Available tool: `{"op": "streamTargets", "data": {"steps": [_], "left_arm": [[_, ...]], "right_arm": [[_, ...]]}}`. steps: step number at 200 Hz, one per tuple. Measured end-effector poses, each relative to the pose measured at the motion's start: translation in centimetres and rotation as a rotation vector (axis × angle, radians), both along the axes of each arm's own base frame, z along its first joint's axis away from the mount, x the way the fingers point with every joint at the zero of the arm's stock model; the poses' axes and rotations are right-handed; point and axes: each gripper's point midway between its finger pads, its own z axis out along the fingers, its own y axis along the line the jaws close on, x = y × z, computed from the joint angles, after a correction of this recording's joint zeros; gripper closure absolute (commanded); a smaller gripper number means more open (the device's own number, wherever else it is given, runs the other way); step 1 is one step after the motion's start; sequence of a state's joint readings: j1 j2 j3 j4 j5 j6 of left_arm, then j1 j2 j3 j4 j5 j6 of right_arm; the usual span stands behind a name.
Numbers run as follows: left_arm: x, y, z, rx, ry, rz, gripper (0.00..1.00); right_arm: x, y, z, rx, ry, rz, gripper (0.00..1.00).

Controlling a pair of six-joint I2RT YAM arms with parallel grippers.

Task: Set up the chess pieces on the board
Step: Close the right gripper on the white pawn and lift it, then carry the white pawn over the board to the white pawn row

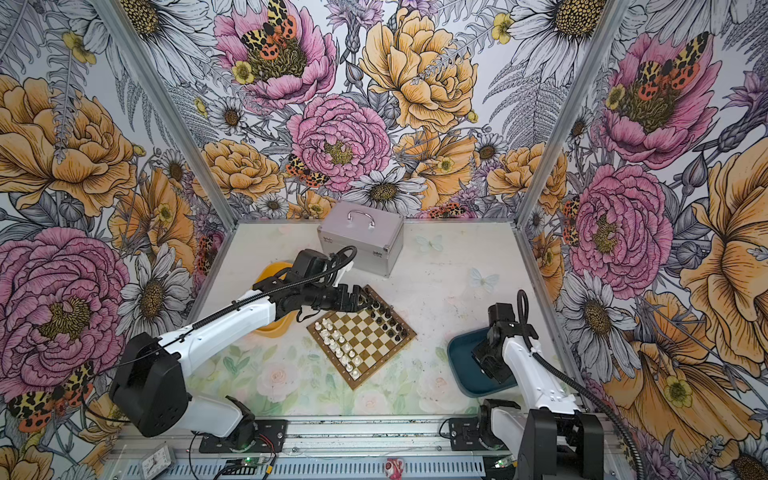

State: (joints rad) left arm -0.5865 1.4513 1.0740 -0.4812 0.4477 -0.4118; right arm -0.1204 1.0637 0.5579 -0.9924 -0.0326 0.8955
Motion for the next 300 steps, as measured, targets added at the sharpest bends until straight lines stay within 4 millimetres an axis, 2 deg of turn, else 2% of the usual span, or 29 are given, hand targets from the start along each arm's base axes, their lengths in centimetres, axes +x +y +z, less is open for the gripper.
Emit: {"op": "streamTargets", "data": {"steps": [83,133,164,186,223,278,300], "left_arm": [[-0.1,0.1,0.0,0.006,0.007,0.002,0.01],[0.1,0.7,0.5,0.021,-0.015,0.026,0.01],[0.5,2.7,1.8,0.028,-0.057,0.087,0.01],[0.8,5.0,2.7,0.027,-0.089,0.152,0.01],[0.1,9.0,3.2,0.049,-0.117,0.255,0.01],[-3.8,13.4,2.9,0.080,-0.133,0.348,0.01],[-5.4,14.6,3.7,0.077,-0.160,0.382,0.01]], "right_arm": [[0.0,0.2,0.7,0.014,-0.012,0.026,0.92],[2.0,0.1,4.8,-0.002,-0.108,0.061,0.91],[3.5,1.0,7.9,-0.003,-0.173,0.114,0.91],[4.6,2.4,9.7,0.003,-0.205,0.179,0.92],[6.1,6.0,11.1,0.016,-0.208,0.297,0.92],[8.0,13.4,11.8,0.004,-0.172,0.527,0.92],[8.5,16.9,11.4,0.009,-0.164,0.612,0.92]]}}
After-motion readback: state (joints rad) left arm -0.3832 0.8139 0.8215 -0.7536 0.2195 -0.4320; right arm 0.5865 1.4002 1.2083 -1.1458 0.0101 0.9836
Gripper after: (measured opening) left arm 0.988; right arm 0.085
